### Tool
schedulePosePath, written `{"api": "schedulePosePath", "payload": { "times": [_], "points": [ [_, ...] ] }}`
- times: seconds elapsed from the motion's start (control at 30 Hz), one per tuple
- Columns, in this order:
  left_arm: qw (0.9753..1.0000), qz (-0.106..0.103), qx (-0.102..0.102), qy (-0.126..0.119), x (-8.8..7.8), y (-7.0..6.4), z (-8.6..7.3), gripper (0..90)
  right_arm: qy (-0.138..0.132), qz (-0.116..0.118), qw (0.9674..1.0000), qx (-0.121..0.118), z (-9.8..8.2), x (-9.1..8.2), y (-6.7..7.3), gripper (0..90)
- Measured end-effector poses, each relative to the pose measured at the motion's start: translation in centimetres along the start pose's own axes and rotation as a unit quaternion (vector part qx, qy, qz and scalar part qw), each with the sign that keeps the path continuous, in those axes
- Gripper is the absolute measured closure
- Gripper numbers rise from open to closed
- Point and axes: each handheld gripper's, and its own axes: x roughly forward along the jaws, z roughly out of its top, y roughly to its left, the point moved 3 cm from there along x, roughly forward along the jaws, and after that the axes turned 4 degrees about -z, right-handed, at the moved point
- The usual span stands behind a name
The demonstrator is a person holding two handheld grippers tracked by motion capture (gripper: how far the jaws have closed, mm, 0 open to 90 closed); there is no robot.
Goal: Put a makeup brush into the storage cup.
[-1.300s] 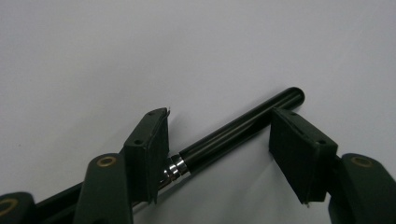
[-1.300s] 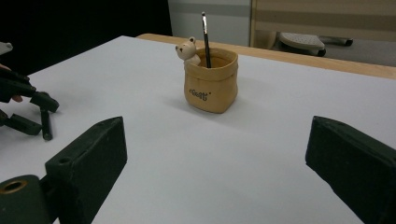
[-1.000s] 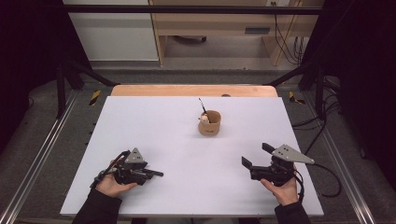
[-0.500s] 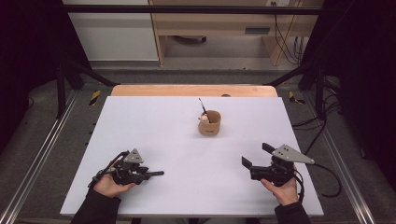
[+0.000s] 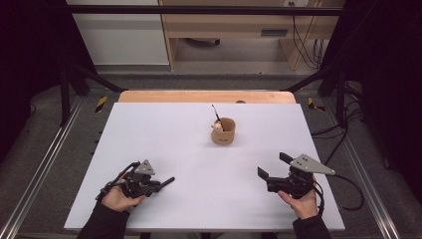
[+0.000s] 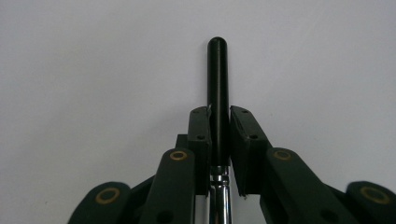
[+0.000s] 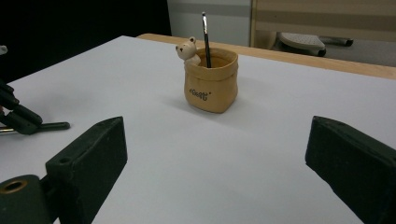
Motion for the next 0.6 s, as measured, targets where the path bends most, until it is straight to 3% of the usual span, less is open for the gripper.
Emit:
{"api": "schedulePosePath", "payload": {
  "times": [0.07, 0.33, 0.6],
  "points": [
    [1.0, 0.002, 0.001, 0.0, 0.0, 0.0, 0.0, 77.6, 0.001, -0.001, 1.0, 0.002, 0.0, 0.0, 0.0, 6.2],
    [1.0, 0.003, 0.006, -0.004, -1.2, -0.4, 0.7, 57.7, 0.002, 0.0, 1.0, 0.002, 0.1, -0.1, 0.0, 6.1],
    [0.9996, 0.0, 0.017, 0.022, -2.2, -0.5, 1.4, 48.9, 0.002, 0.0, 1.0, 0.002, 0.3, -0.1, 0.1, 6.2]
  ]
}}
